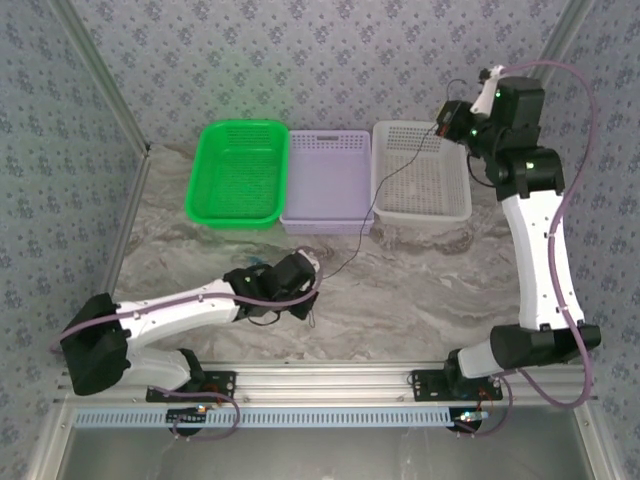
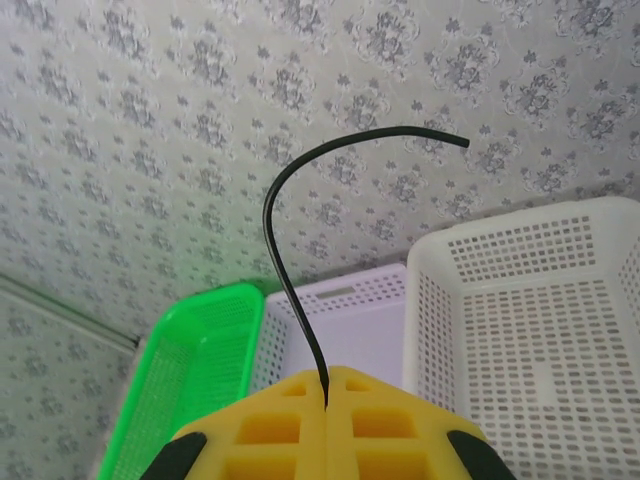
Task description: Untangle the cables
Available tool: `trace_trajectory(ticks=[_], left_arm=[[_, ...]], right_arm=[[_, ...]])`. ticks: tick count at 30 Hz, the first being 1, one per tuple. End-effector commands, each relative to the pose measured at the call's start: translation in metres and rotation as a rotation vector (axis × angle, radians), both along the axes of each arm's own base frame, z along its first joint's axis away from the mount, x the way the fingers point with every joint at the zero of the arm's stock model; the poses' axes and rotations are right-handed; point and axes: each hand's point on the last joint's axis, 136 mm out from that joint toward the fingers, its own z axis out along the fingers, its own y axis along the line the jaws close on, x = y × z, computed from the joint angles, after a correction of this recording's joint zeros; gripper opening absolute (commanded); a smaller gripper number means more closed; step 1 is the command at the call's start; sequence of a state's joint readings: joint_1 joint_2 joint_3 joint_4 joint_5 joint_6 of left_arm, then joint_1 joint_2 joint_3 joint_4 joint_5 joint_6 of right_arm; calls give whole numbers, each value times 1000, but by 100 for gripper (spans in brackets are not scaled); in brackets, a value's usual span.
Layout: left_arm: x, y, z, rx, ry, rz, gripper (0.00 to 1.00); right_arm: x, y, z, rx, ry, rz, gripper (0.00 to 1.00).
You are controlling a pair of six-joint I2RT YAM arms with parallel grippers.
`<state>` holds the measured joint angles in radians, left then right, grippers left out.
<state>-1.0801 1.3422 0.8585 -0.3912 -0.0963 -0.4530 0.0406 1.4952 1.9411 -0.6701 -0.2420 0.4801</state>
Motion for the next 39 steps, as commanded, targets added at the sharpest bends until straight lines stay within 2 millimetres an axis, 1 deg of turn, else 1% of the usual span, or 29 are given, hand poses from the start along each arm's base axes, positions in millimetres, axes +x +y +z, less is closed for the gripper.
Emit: trace_trajectory(ticks=[1, 3, 5, 8, 10, 11, 12, 14, 16, 18, 19, 20, 21, 23, 25, 26, 27, 28, 30, 33, 35, 37, 39], left_arm=[[2, -23, 21, -61, -32, -32, 0], [5, -29, 27, -77, -42, -33, 0], [10, -41, 41, -119, -65, -35, 0], [25, -67, 73, -197, -94, -42, 0], [41, -91, 100, -271, -98, -51, 0], [50, -103, 113, -302, -98, -53, 0], [61, -117, 128, -339, -103, -59, 0], [81, -138, 150, -387, -122, -63, 0], [106, -154, 166, -424, -140, -52, 0], [133, -168, 175, -469, -140, -28, 0], [144, -173, 177, -489, -141, -21, 0], [157, -177, 174, -498, -140, -8, 0], [169, -178, 175, -507, -151, 6, 0], [191, -177, 176, -509, -167, 35, 0], [213, -166, 170, -473, -183, 97, 0], [224, -155, 162, -445, -182, 144, 0], [234, -144, 161, -434, -184, 185, 0], [242, -134, 161, -430, -186, 219, 0], [255, -109, 151, -406, -177, 286, 0], [266, -77, 128, -374, -142, 356, 0], [271, -61, 111, -358, -104, 386, 0], [274, -51, 95, -345, -77, 401, 0], [277, -41, 78, -321, -52, 419, 0]], right_arm=[[3, 9, 23, 80, -43, 63, 0], [7, 11, 27, 88, -52, 77, 0], [8, 18, 28, 101, -56, 112, 0], [8, 26, 30, 101, -71, 144, 0], [8, 30, 30, 97, -70, 153, 0], [11, 31, 36, 99, -98, 155, 0], [13, 30, 37, 99, -102, 149, 0], [18, 28, 41, 90, -121, 141, 0], [26, 23, 41, 80, -133, 120, 0], [38, 18, 40, 76, -145, 107, 0], [43, 17, 40, 76, -148, 105, 0], [50, 17, 38, 79, -151, 110, 0], [57, 18, 34, 83, -148, 115, 0], [71, 21, 26, 88, -138, 128, 0], [84, 28, 14, 95, -114, 150, 0], [90, 34, 9, 95, -106, 168, 0], [96, 42, 1, 88, -92, 186, 0], [100, 49, -4, 78, -85, 199, 0], [111, 69, -22, 62, -54, 233, 0], [127, 100, -51, 43, -9, 278, 0], [137, 118, -75, 41, 32, 298, 0], [145, 139, -100, 45, 75, 318, 0], [156, 157, -129, 40, 121, 328, 0]])
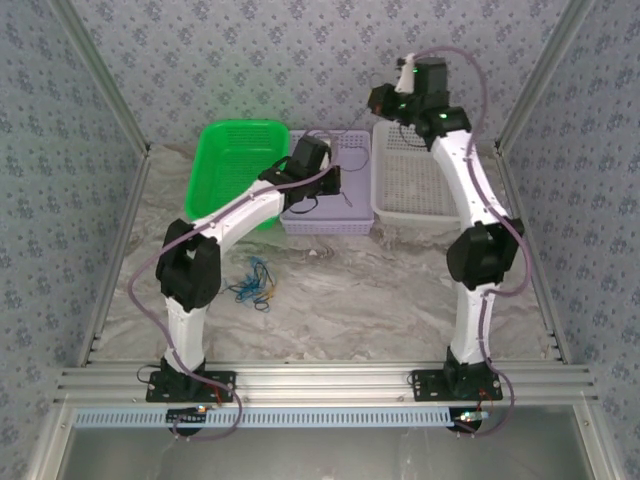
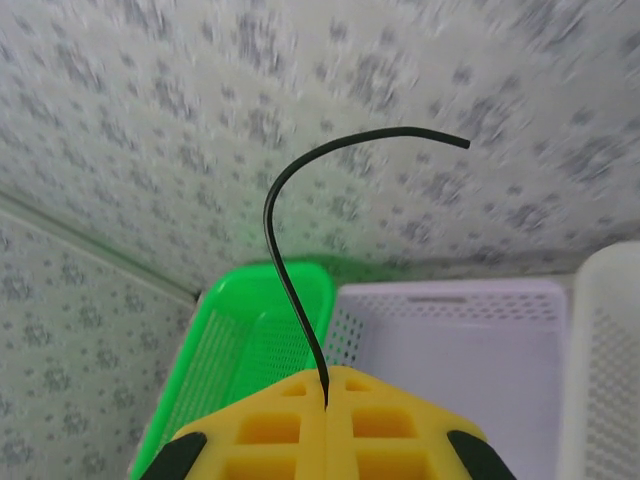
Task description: Untangle the cables
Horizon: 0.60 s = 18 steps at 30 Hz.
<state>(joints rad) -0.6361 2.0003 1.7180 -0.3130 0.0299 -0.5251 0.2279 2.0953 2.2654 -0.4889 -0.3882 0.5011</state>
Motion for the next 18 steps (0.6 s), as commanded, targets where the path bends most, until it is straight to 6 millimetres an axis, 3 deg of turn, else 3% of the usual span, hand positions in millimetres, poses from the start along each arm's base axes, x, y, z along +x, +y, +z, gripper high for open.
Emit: trace_trajectory(ticks=[1, 7, 10, 12, 14, 16, 18], left_arm=[[-2, 11, -8, -15, 39, 14, 0], [-3, 18, -44, 7, 128, 12, 0], [-8, 18, -46, 6, 142, -1, 26], [-12, 21, -37, 2, 126, -2, 44], [-16, 26, -24, -3, 93, 7, 55], [-19, 31, -10, -11, 62, 18, 62], [-23, 35, 4, -20, 42, 22, 65]], right_arm=[[14, 24, -29, -24, 26, 14, 0], [39, 49, -111, -69, 176, -8, 0], [47, 51, -134, -53, 227, -32, 0], [46, 53, -137, -56, 239, -22, 23], [42, 52, -129, -69, 230, -14, 40], [37, 49, -114, -85, 206, -19, 52], [32, 44, -96, -94, 180, -26, 58]])
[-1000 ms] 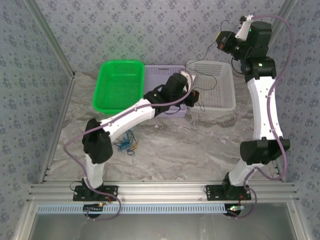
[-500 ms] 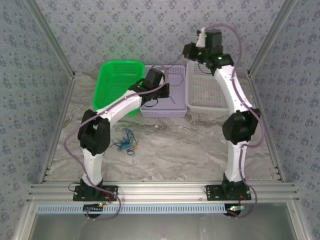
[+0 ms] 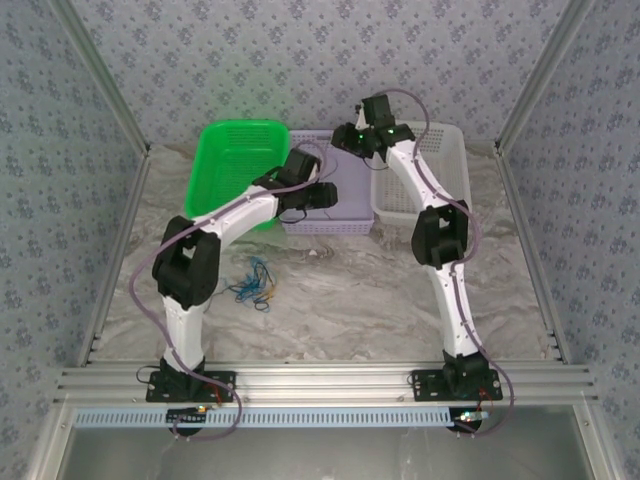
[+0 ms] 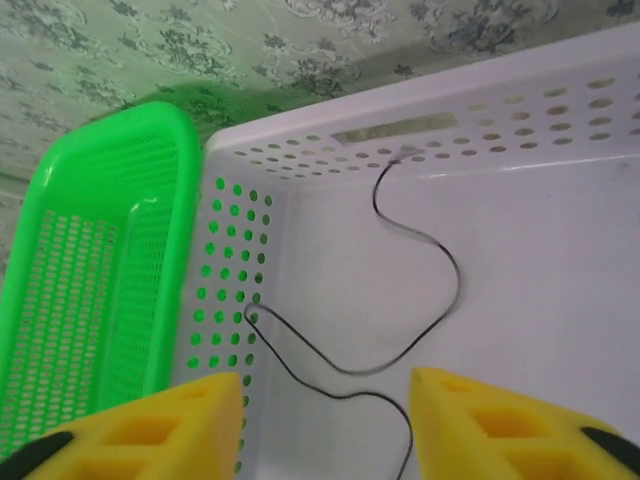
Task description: Untangle the cables
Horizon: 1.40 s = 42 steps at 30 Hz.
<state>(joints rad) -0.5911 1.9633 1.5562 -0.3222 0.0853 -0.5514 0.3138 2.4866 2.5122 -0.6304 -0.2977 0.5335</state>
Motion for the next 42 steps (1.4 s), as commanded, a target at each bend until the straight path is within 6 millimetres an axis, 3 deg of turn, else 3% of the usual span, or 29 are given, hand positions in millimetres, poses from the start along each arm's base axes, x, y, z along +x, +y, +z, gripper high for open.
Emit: trace_trajectory(ticks=[1, 7, 9, 11, 13, 16, 21, 23, 26, 30, 33, 36, 42], left_arm=[[-5, 5, 60, -52, -108, 6, 66], [-26, 35, 99, -55, -166, 76, 68], [-40, 55, 109, -31, -175, 122, 67], [-57, 79, 110, 1, -163, 175, 65], [-79, 109, 98, 41, -116, 239, 63], [-116, 154, 63, 78, -11, 340, 60], [-172, 221, -2, 32, 160, 543, 60], [-184, 236, -19, -39, 203, 606, 63], [-191, 247, -40, -124, 249, 670, 67], [-191, 242, -61, -169, 317, 689, 67], [-189, 238, -75, -189, 354, 698, 67], [-188, 240, -89, -181, 372, 720, 67], [-189, 245, -111, -153, 392, 754, 61]], right_arm=[[-13, -9, 77, 0, -114, -14, 59], [-51, -18, 131, -69, -203, -17, 55], [-74, -16, 154, -89, -259, -11, 54], [-101, -12, 156, -104, -276, 2, 54], [-135, -4, 158, -105, -293, 25, 53], [-193, 21, 141, -93, -298, 111, 52], [-297, 98, 49, -156, -204, 377, 52], [-322, 124, 14, -223, -159, 453, 54], [-331, 156, -25, -259, -89, 524, 54], [-322, 184, -71, -366, -13, 615, 53], [-311, 194, -98, -445, 12, 650, 52], [-303, 198, -116, -465, 41, 669, 50], [-300, 211, -129, -432, 74, 715, 44]])
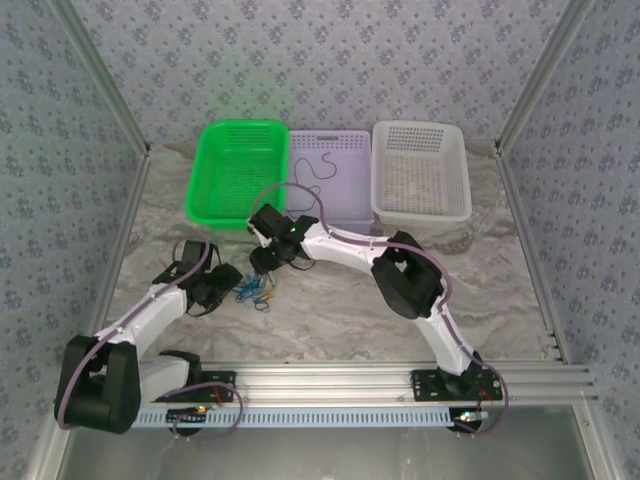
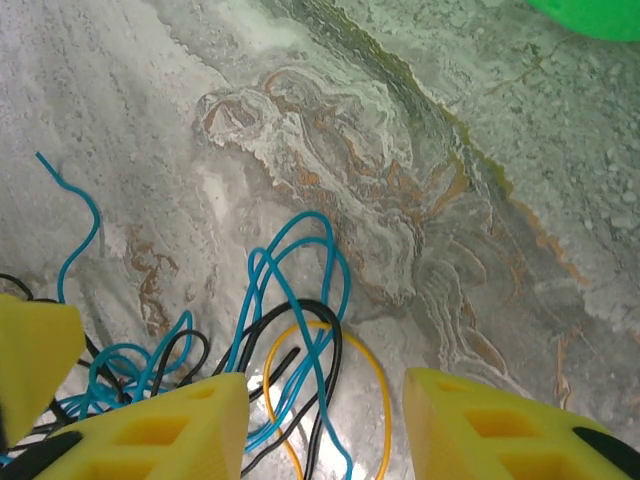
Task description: Untangle the cables
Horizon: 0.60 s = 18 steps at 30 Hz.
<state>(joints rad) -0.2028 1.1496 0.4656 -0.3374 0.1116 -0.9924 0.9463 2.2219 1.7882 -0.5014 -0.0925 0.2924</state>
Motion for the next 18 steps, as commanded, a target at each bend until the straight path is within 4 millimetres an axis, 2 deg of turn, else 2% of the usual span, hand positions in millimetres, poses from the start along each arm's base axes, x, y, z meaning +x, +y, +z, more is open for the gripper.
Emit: trace_trajectory(ticks=[1, 4, 9, 11, 12, 14, 15, 16, 18], left_arm=[[9, 2, -3, -7, -30, 33, 60], [11, 2, -10, -9, -29, 42, 56], [15, 2, -19, -3, -20, 47, 51], [17, 2, -22, -4, -20, 47, 47], [17, 2, -23, -4, -20, 49, 45], [19, 2, -25, -1, -26, 51, 37], [20, 4, -25, 8, -30, 54, 28], [20, 7, -24, 24, -35, 59, 19], [19, 14, -22, 64, -44, 67, 8]], right_arm=[[-3, 1, -9, -17, 42, 41, 43], [-4, 1, -19, -18, 64, 37, 37], [-4, 3, -24, 1, 78, 35, 32], [-3, 4, -22, 18, 81, 26, 26], [-2, 5, -19, 28, 79, 24, 20], [1, 3, -13, 32, 61, 9, 5], [2, 0, -7, 33, 43, -5, 0], [4, -5, 0, 37, 21, -23, 0], [7, -21, 15, 55, -20, -67, 0]])
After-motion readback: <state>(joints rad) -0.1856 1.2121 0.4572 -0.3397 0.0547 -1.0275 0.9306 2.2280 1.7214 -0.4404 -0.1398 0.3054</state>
